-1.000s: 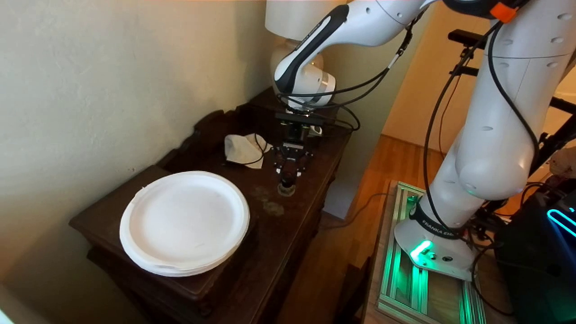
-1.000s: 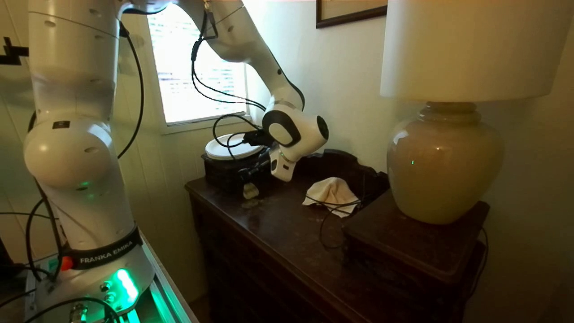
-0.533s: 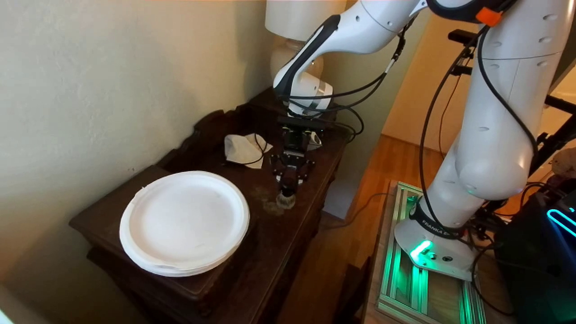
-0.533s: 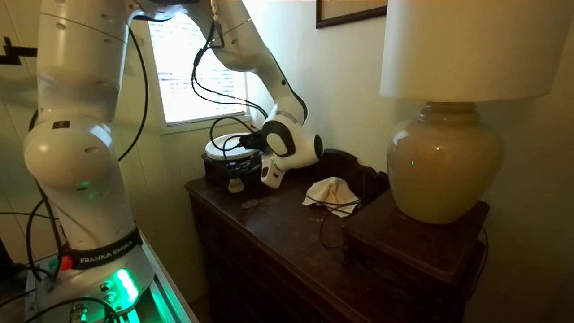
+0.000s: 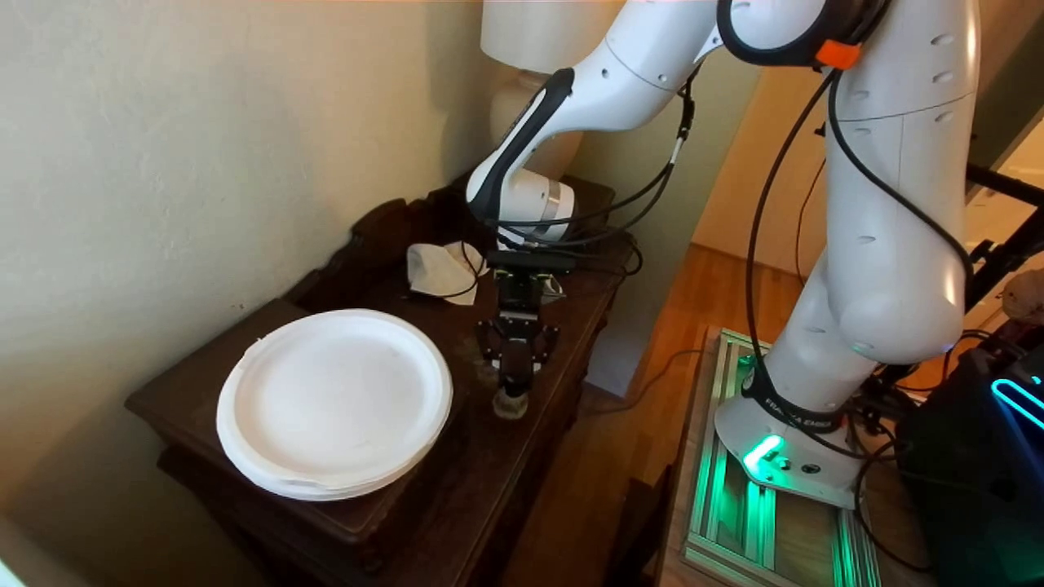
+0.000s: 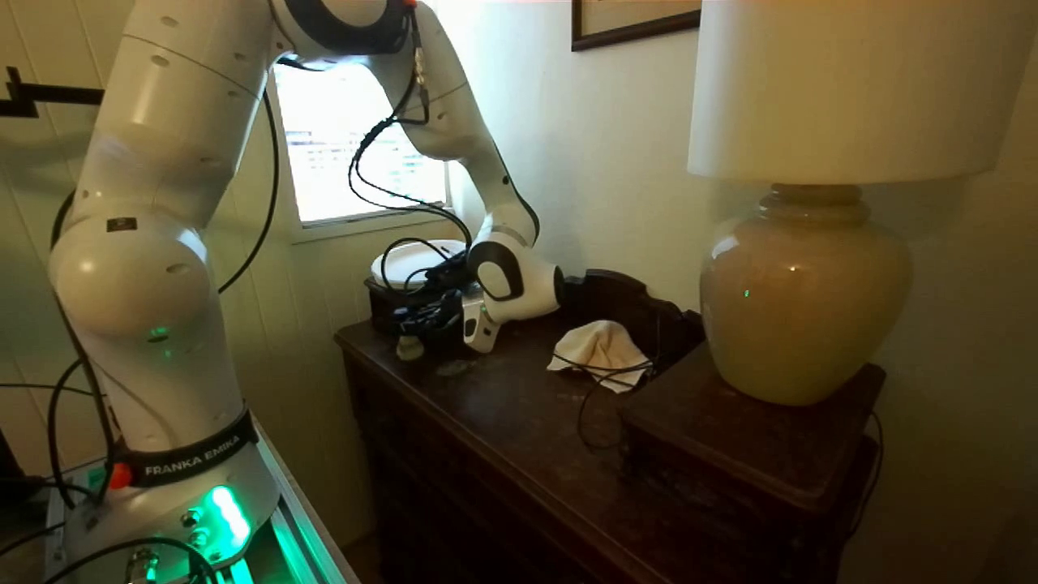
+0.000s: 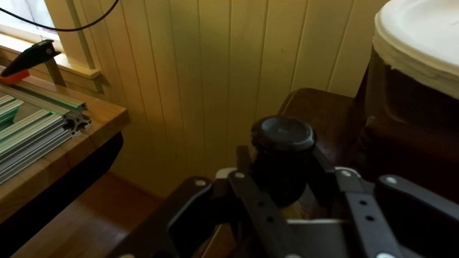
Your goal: Use the brush to wipe the table
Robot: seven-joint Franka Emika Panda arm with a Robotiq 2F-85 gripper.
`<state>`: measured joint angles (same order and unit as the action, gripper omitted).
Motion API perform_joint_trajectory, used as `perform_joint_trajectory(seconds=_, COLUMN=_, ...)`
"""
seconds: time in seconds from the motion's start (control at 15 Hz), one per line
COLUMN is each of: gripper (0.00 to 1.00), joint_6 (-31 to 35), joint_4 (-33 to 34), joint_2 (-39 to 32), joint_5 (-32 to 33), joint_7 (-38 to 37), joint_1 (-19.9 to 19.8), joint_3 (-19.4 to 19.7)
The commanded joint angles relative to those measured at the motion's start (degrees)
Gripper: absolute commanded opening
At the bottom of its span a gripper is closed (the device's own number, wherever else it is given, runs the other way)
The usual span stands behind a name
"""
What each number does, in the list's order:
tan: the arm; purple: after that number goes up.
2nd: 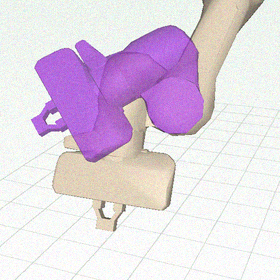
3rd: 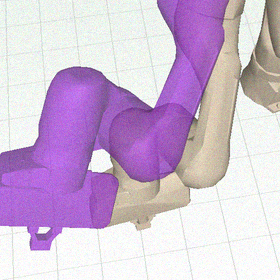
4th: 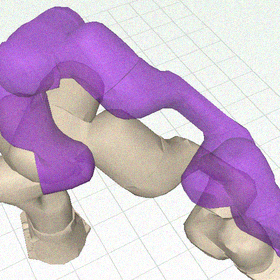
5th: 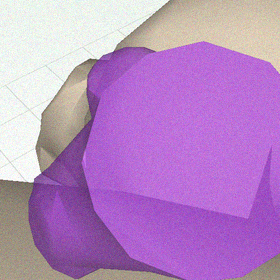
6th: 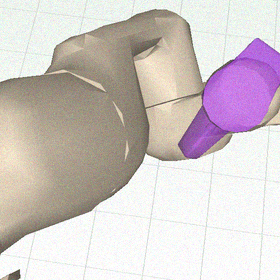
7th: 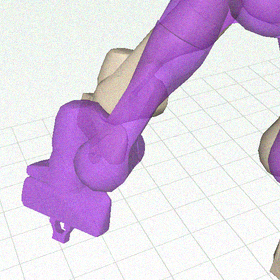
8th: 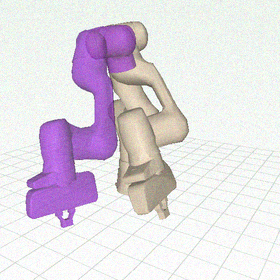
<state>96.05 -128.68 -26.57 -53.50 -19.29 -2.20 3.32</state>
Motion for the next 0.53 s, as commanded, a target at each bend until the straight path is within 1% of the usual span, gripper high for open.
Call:
perform_joint_trajectory(seconds=0.0, gripper=0.16, joint_6=-0.7, joint_4=3.7, joint_2=-3.2, joint_5=-0.6, joint_7=1.0, joint_1=1.2, joint_3=-0.5)
perform_joint_trajectory(seconds=0.13, gripper=0.16, joint_6=-0.9, joint_4=4.8, joint_2=-4.5, joint_5=0.2, joint_7=0.4, joint_1=2.0, joint_3=-0.5)
perform_joint_trajectory(seconds=0.2, gripper=0.16, joint_6=0.4, joint_4=5.0, joint_2=-5.1, joint_5=0.8, joint_7=0.4, joint_1=2.5, joint_3=-0.2)
perform_joint_trajectory(seconds=0.47, gripper=0.16, joint_6=-0.5, joint_4=5.9, joint_2=-7.4, joint_5=1.9, joint_7=0.7, joint_1=2.6, joint_3=-0.1)
